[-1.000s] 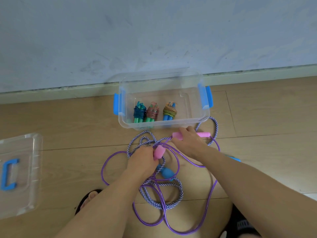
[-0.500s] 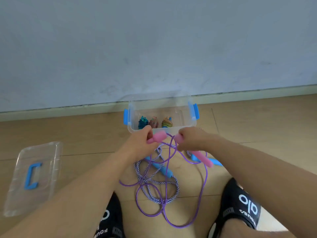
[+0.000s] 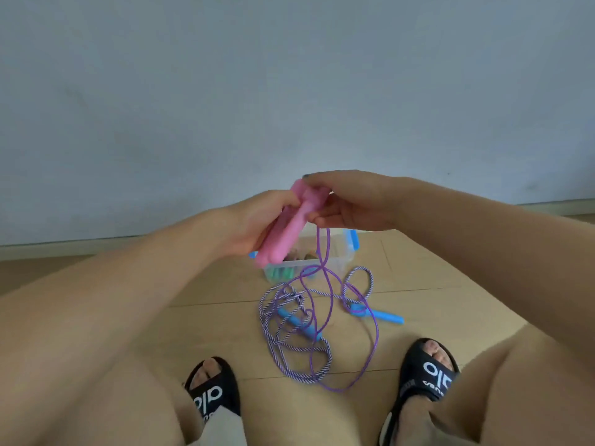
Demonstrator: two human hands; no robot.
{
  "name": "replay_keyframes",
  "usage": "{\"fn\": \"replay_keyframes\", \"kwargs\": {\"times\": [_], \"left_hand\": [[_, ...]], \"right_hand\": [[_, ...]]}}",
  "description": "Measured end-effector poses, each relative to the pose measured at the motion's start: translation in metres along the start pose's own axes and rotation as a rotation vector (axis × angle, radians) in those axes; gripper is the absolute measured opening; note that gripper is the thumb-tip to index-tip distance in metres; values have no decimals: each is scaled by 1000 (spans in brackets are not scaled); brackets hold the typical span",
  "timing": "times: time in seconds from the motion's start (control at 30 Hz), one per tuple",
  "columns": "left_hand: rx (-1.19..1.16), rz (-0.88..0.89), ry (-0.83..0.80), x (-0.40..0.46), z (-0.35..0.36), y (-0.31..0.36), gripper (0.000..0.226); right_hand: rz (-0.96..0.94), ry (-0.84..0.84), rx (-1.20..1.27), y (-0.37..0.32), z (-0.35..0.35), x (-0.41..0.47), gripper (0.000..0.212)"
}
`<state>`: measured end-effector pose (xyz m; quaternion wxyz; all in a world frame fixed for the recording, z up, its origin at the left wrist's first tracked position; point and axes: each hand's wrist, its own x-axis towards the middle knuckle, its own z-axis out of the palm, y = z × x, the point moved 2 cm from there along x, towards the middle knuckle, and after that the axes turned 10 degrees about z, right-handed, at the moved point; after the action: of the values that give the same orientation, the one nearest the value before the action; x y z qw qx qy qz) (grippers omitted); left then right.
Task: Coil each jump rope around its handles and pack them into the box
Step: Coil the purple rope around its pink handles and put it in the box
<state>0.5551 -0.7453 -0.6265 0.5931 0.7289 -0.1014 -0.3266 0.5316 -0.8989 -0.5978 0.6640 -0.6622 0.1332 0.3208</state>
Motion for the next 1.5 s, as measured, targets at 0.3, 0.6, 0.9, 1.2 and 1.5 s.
{"fn": "replay_keyframes", "kwargs": {"times": [0.3,0.6,0.9,1.2,1.5], "left_hand": [[347,93,0,-9,3,13,12],[531,304,-25,0,-22,22,22],[1186,321,163,9,-82,19,17],[1344,4,211,2,-139,8,26],[730,233,-287,10,-41,-3,53]], "right_hand": [[-10,132,-160,9,8,-5,43],[-210,196,-573,0,-24,15,72],[-171,305,-1002,-6,-27,23,31],[21,518,-1198,3,-59,29,34],[-179,65,-649,-10,12,6,19]]}}
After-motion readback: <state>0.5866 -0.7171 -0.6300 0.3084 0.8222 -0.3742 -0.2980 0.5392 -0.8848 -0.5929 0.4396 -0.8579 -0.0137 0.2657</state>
